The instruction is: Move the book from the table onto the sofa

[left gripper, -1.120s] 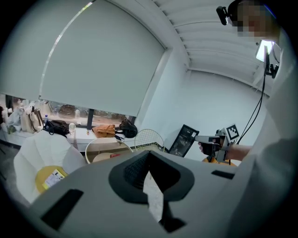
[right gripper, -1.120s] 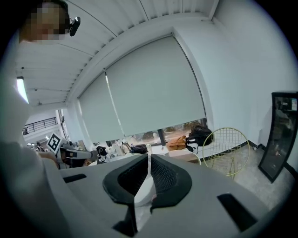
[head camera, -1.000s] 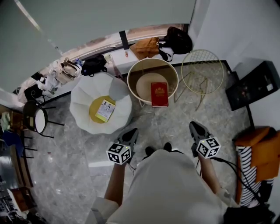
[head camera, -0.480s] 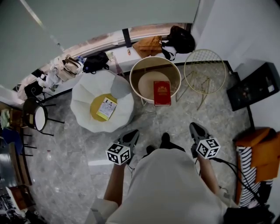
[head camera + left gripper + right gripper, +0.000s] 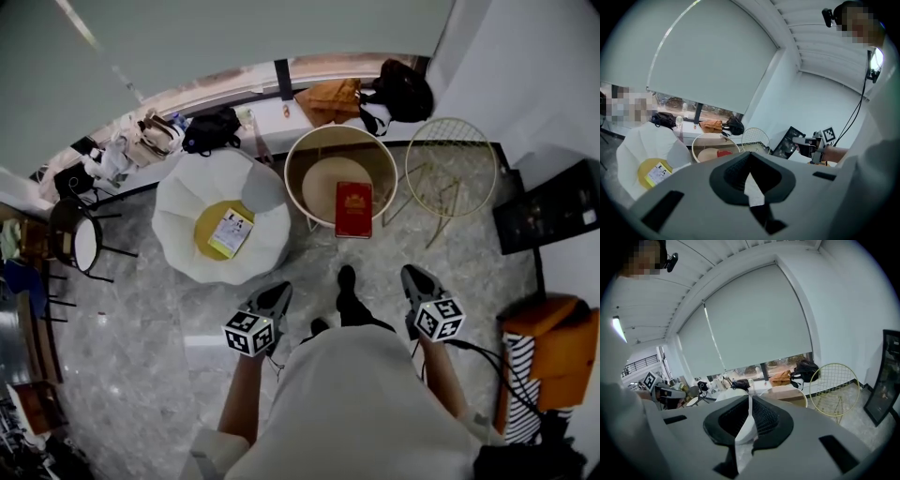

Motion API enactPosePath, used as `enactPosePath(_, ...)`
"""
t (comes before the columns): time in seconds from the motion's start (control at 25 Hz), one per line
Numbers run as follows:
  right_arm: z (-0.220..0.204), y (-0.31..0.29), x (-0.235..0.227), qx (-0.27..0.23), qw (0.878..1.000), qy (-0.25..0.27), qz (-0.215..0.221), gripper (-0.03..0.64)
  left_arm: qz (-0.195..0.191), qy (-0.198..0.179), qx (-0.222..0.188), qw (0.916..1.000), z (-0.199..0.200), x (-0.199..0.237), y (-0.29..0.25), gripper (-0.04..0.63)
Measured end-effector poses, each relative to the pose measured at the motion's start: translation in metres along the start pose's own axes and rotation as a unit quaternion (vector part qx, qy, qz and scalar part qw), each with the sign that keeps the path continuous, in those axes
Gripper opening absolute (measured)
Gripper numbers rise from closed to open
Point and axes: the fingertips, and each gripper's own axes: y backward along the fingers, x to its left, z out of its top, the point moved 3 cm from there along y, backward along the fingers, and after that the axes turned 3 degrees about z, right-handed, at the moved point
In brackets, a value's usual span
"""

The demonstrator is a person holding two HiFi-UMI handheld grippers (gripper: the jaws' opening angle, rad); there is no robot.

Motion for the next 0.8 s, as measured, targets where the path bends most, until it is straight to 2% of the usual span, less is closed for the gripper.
enactPosePath(0.36, 0.031, -0.064, -0.044, 0.031, 0.999, 0.013, 0.029, 0.044, 0.028, 0.023, 0.021, 0.9991, 0.023, 0.028, -0.055, 0.002)
enactPosePath(0.6, 0.031, -0.100, -0.087, 0.061, 0.997, 0.003, 0.044, 0.046, 0.014, 0.028, 0.034, 0.9989, 0.038, 0.033, -0.110, 0.002)
enactPosePath(0.8, 0.022, -0.127, -0.112, 0.098, 0.992, -0.022, 0.073, 0.046, 0.009, 0.037, 0.059, 0.9975, 0.042, 0.036, -0.154, 0.002)
